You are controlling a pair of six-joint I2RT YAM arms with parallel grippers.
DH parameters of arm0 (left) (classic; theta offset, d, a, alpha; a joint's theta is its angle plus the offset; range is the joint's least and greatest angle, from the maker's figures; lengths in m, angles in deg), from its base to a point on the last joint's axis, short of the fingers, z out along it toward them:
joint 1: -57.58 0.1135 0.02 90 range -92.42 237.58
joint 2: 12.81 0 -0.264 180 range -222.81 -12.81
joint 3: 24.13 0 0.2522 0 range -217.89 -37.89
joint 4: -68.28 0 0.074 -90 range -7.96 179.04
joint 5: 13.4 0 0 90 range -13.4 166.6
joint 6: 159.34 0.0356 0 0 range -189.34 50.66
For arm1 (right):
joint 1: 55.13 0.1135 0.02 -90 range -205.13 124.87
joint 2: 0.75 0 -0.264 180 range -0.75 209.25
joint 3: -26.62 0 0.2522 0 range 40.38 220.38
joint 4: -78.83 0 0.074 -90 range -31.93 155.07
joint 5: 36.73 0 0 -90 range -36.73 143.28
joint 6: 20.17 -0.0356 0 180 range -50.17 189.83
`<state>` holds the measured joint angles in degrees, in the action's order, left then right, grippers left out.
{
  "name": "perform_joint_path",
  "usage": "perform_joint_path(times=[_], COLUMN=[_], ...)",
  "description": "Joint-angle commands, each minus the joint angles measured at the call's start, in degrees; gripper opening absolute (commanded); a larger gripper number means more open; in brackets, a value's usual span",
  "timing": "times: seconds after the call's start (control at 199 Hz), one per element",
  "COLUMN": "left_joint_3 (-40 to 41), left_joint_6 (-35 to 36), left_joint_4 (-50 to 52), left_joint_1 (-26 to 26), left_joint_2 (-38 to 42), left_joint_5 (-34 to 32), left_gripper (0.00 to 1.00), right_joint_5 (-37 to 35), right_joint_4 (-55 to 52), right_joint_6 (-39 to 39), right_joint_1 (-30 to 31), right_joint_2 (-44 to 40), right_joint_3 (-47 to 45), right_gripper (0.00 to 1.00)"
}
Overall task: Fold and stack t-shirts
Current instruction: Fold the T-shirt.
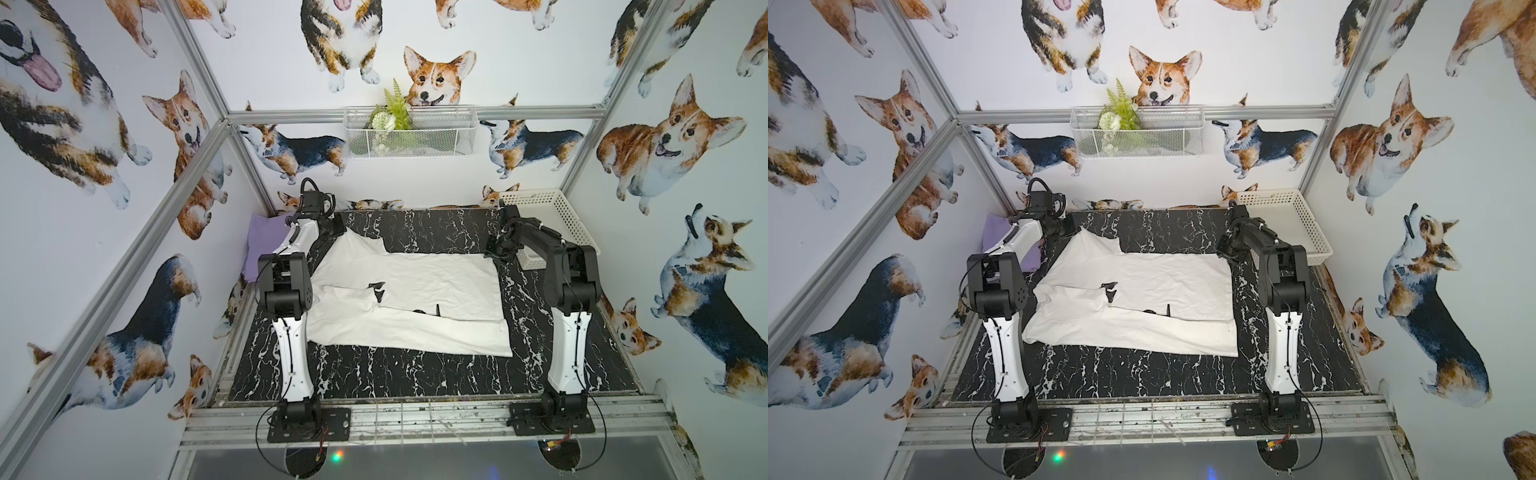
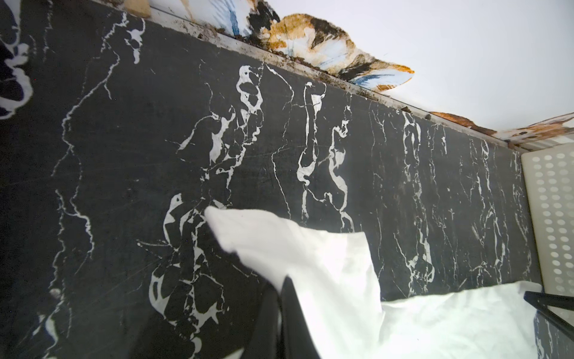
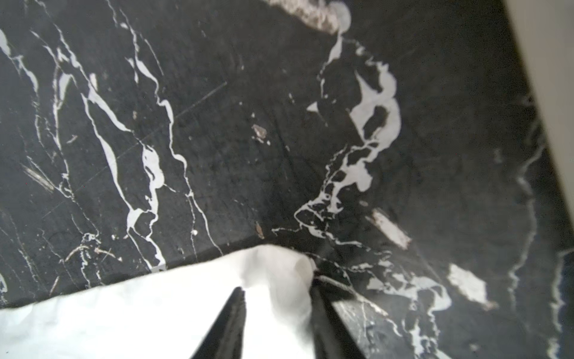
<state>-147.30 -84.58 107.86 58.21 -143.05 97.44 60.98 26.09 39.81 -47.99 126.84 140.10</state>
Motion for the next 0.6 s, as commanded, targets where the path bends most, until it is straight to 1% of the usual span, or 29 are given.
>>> perform_joint_path(times=[0.0,0.065,0.206,0.306,0.386,0.417,0.592], left_joint_3=[0.14,0.09,1.62,3.82,5.38,6.46,16.85], left_joint_6=[0.13,0.04,-0.19,-1.03,-2.2,-2.89,-4.95], left_joint_4=[-1.3,-1.24,-1.44,-1.22,0.95,1.57,2.06], left_joint_1=[0.16,0.16,0.14,0.07,-0.01,-0.09,-1.22], left_joint_2=[0.7,0.7,2.04,4.36,6.76,7.77,17.33], left_joint_5=[0.6,0.6,0.74,0.08,-2.47,-3.31,-4.93], left_gripper=[0.0,0.0,0.0,0.0,0.0,0.0,0.0], right_joint_5=[1.42,1.32,0.96,0.06,-0.7,-1.14,-4.42], right_joint_4=[0.24,0.22,0.47,2.16,2.87,2.8,2.5], right_joint_6=[-0.47,-0.15,0.46,0.58,0.58,0.56,2.15], right_joint_1=[-0.01,-0.02,0.02,0.08,0.17,0.31,2.04], right_joint_2=[-1.0,-1.44,-4.3,-9.71,-14.2,-16.88,-25.56], right_joint_3=[-0.4,-0.49,-2.47,-7.04,-11.02,-13.12,-20.59], right_gripper=[0.15,0.0,0.0,0.0,0.0,0.0,0.0])
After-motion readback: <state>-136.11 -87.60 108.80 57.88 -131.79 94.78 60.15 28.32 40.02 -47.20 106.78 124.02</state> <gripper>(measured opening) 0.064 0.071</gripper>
